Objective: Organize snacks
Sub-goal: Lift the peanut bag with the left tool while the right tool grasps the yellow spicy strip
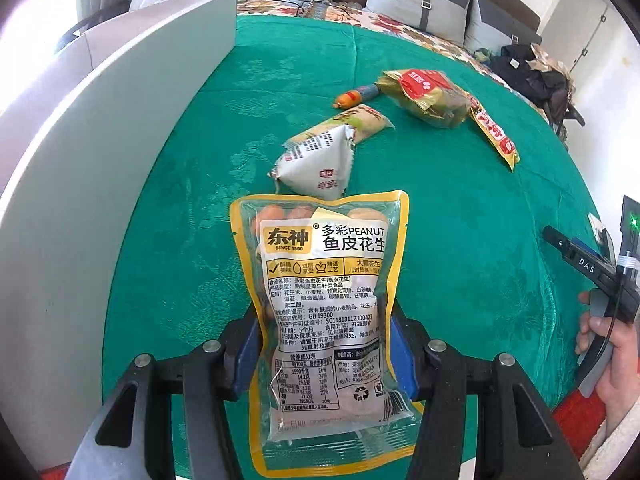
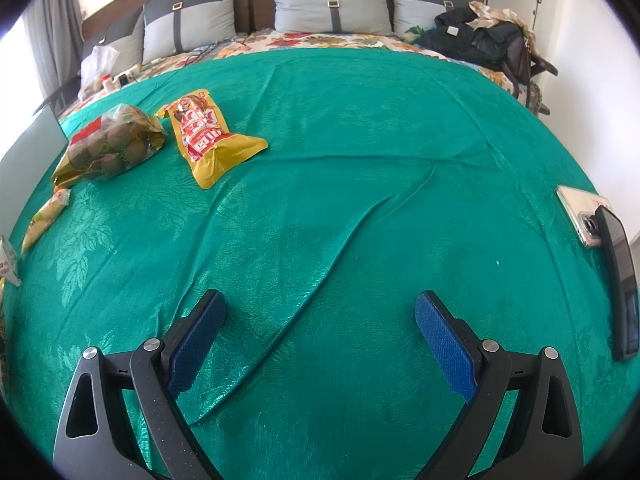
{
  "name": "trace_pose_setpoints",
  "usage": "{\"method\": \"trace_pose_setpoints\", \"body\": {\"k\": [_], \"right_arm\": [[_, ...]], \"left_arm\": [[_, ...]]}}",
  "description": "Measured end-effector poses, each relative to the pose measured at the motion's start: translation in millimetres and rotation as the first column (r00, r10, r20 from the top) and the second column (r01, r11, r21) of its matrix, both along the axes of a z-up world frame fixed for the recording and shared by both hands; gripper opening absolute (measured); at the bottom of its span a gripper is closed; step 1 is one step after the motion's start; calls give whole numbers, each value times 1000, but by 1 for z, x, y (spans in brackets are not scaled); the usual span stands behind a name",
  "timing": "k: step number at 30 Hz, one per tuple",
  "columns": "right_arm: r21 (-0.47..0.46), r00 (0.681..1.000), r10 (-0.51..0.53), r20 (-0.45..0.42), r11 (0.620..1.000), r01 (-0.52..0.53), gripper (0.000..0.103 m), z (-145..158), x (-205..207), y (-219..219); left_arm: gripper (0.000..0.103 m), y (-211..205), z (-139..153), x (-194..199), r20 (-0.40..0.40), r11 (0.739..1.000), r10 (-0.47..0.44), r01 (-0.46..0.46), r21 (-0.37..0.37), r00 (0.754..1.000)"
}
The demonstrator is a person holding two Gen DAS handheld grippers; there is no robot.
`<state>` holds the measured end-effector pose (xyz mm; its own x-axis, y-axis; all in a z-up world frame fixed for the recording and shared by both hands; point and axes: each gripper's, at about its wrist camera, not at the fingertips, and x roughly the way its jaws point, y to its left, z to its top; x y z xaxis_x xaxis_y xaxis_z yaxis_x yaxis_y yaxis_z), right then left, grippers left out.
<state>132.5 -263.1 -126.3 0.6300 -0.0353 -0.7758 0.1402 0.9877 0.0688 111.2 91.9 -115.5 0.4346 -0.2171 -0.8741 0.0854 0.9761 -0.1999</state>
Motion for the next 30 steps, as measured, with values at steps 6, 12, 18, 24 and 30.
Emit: {"method": "trace_pose_setpoints", "body": {"k": [6,12,18,24,30], "right_arm": [[33,992,117,49,992,-118,96,7,-14,33],[40,976,147,160,987,-156,95,45,9,59],[93,987,146,-65,986,-140,93,46,134,49],[87,947,233,-220,972,-218,62,19,190,72],[79,948,226,-224,974,-214,48,19,158,70]], "left_arm": [[54,8,0,-20,29,997,-68,69,-37,997],[54,27,-7,-24,15,996,-13,14,-93,1000],[54,34,-6,-21,41,993,2,3,-120,999],[54,31,-10,-19,43,994,-15,20,-107,999],[54,32,-11,-18,50,992,-26,31,-119,998]]}}
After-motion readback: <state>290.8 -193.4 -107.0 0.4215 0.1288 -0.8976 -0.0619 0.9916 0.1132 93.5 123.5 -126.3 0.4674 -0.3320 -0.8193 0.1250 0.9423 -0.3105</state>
